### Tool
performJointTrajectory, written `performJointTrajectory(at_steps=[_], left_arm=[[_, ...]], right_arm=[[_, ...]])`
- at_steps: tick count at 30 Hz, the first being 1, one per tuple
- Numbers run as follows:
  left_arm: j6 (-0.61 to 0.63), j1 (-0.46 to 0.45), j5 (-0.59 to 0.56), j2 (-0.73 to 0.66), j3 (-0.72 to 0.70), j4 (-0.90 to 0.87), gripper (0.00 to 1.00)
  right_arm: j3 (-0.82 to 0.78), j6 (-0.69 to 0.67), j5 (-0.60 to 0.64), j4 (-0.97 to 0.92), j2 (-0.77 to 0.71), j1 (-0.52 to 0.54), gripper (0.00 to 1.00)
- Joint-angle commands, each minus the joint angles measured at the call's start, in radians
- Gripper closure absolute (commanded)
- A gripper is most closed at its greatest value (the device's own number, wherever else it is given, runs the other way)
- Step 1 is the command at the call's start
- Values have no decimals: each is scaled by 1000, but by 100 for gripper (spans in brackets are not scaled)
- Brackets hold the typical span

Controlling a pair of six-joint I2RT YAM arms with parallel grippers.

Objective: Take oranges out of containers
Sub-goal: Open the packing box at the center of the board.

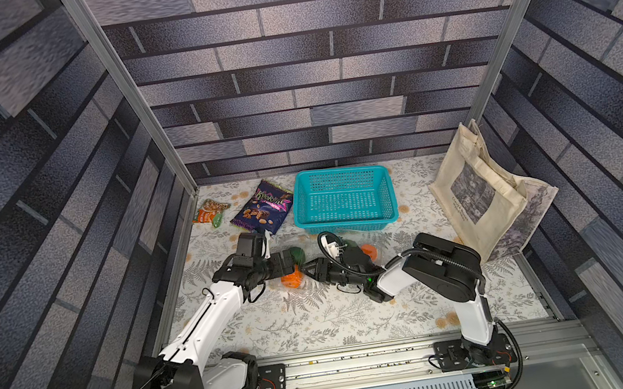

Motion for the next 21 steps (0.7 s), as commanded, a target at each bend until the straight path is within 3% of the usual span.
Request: performJointTrajectory(at_steps=[1,7,13,21], left_arm=[[30,27,19,-30,18,-93,0],[37,63,-11,-91,35,-126,0],[87,72,-155,-174,126,-200,0],[192,78,-289,-228,282,-292,0]], right_arm=[[37,-52,-9,-108,-52,2,48],[99,-108,-40,-234,-85,3,44],[242,-226,-100,-485,-116,4,42],[597,-428,-144,-904,-21,9,38]])
